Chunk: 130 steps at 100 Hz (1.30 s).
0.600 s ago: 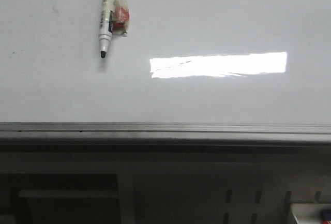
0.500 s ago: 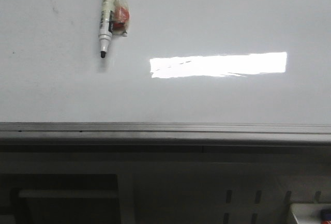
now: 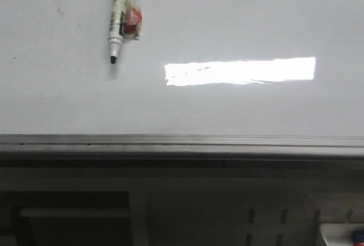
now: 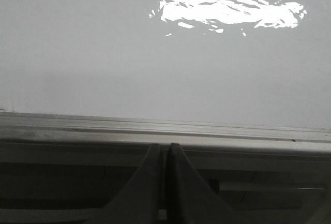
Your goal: Write number 3 on whiteboard
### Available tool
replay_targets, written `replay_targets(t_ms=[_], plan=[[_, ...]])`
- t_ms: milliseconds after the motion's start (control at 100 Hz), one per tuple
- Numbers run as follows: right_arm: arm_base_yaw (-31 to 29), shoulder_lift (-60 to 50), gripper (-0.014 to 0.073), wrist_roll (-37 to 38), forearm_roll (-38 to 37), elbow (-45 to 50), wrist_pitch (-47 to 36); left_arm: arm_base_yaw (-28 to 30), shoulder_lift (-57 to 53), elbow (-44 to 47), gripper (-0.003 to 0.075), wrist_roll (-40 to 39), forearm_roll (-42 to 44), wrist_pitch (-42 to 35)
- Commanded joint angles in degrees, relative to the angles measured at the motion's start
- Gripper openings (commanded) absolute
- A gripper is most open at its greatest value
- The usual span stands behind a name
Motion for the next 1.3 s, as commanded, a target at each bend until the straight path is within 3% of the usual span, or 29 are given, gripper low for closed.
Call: replay_targets(t_ms=[0, 280, 390, 510, 590, 730, 800, 890, 970, 1150, 1290], plan=[[-0.43, -0.91, -0.0051, -0.72, -0.43, 1.37, -1.32, 0.10, -1.41, 2.04, -0.0020, -0.38, -0.60, -2.57], [-0.43, -0.91, -0.0051, -0.72, -0.90, 1.37, -1.75, 0.10, -1.41, 2.04, -0.0020, -0.38, -0.60, -2.57], [-0.43, -0.91, -0.0051, -0.72, -7.33, 1.37, -6.34, 0.10, -1.41, 2.04, -0.0020, -0.38, -1.10, -2.89], [-0.43, -0.91, -0.0051, -0.43, -8.98, 1.37, -18.47, 0.10, -1.41, 2.04, -0.0020, -1.32, -15.31, -5.61], [-0.43, -0.91, -0.0051, -0.43, -4.65, 1.37, -27.76, 0.10, -1.41, 2.04, -0.0020, -1.32, -27.76, -6.16], [-0.43, -0.91, -0.0051, -0.33, 2.34, 1.37, -37.81, 0.10, -1.41, 2.04, -0.0020, -1.32, -38.67, -7.82], [-0.43, -0.91, -0.0051, 0.11, 6.43, 1.26, -35.94, 0.10, -1.41, 2.04, -0.0020, -1.32, -45.02, -9.00], [-0.43, -0.91, -0.0051, 2.35, 15.75, -0.01, -25.51, 0.10, -1.41, 2.04, -0.0020, -1.32, -49.42, -10.78], [-0.43, -0.91, -0.0051, 2.35, 16.54, -2.08, -20.76, -0.17, -1.41, 0.11, -0.0020, 0.59, -51.79, -10.58], [-0.43, 0.93, -0.0050, 2.35, 16.54, -10.72, -14.65, -1.68, 2.69, -12.30, -0.0020, 20.38, -44.06, -3.69], [0.45, 6.75, 0.0011, 0.94, 16.54, -17.64, -6.30, -1.56, 14.46, -23.14, 0.0014, 23.53, -33.14, 1.40]])
